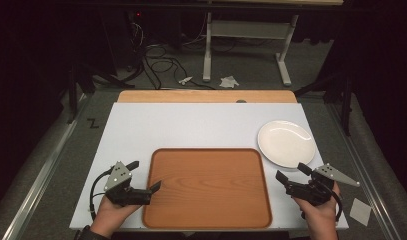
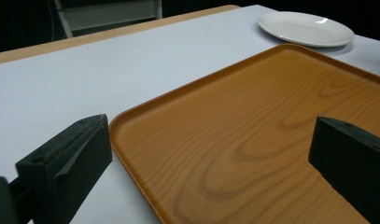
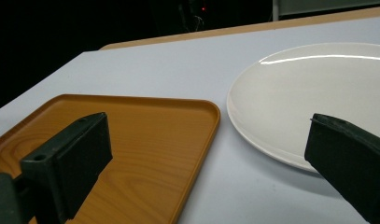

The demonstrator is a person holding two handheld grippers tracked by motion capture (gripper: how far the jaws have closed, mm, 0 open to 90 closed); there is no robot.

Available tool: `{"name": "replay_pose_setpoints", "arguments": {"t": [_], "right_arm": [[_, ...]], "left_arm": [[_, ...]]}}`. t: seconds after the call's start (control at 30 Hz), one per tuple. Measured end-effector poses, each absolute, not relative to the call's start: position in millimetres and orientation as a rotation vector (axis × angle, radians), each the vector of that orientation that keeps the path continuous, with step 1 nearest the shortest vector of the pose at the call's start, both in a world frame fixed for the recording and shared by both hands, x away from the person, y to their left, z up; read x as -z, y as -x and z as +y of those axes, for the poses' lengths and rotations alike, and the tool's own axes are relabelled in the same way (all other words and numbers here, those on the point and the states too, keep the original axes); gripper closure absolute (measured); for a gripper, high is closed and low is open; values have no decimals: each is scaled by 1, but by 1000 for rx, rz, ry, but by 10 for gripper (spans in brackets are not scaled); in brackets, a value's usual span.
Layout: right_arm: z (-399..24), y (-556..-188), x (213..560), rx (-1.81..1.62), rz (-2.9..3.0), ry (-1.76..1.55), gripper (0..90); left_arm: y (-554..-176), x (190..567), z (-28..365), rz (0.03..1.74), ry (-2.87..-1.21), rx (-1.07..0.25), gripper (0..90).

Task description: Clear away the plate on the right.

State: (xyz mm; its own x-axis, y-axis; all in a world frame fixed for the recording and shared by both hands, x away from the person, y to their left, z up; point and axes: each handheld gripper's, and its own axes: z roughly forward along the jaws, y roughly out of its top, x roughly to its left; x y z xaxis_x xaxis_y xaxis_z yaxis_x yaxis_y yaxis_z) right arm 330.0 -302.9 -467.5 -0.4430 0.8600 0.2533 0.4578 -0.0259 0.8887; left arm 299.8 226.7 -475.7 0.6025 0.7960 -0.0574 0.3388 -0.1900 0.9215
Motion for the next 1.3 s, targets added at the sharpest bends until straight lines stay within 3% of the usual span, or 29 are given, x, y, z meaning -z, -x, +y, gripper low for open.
{"name": "replay_pose_setpoints", "arguments": {"t": [0.87, 1.3], "right_arm": [[-311, -361, 464, -1526, 1897, -1373, 13], [-315, -360, 470, -1493, 1929, -1467, 12]], "left_arm": [[-279, 478, 251, 1016, -1674, -587, 2], [-284, 481, 233, 914, -1773, -538, 2]]}}
